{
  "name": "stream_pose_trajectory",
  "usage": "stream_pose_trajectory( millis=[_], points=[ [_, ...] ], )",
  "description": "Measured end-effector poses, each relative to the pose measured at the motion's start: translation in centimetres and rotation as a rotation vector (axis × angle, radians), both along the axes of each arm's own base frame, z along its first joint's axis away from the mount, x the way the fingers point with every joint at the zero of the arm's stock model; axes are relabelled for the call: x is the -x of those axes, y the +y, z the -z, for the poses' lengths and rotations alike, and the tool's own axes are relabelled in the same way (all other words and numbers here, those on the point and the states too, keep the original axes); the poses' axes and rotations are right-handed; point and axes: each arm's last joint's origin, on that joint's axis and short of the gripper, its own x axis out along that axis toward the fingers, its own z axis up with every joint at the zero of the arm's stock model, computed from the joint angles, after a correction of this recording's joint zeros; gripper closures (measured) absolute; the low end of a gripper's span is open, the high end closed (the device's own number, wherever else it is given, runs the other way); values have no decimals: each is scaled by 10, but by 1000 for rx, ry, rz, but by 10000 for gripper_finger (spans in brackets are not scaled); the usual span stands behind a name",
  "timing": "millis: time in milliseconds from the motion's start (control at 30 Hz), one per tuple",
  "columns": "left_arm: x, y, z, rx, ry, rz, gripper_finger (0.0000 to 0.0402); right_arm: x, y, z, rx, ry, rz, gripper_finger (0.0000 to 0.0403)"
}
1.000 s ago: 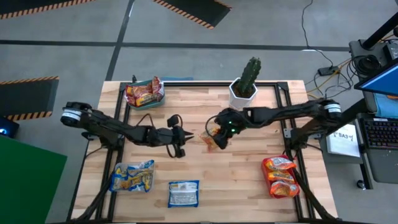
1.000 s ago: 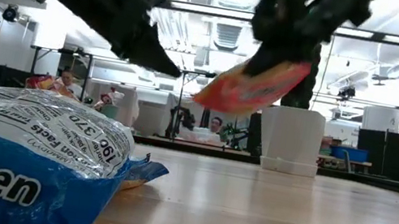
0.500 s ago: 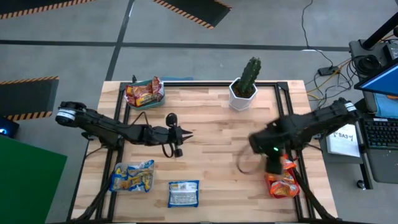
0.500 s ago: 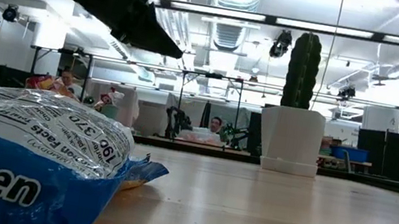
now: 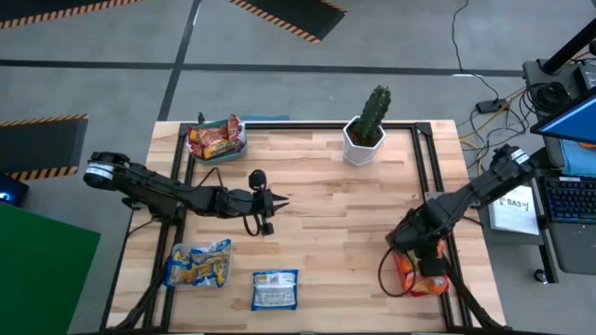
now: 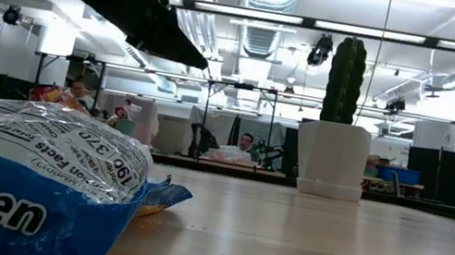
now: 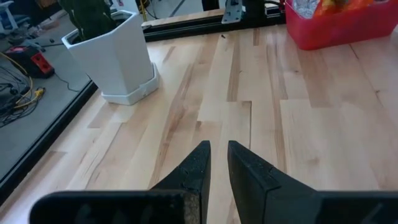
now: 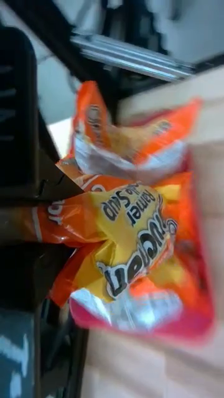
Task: Sort Maruchan noodles
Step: Put the orange noodle pack into the red bin
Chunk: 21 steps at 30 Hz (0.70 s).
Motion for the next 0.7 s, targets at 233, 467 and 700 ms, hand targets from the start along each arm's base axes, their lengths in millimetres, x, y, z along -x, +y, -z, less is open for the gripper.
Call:
stream_pose_trajectory(
  millis=[233, 467, 700],
  points=[
    [0, 0, 0, 2, 1, -1, 363, 7, -5, 28, 135, 28, -66, 369],
    [0, 0, 0, 2, 2, -1, 363, 7, -8, 32, 222, 21, 7, 342],
    [0, 0, 1, 2, 6, -2, 363, 1, -5, 20, 206, -27, 22, 300]
  ],
)
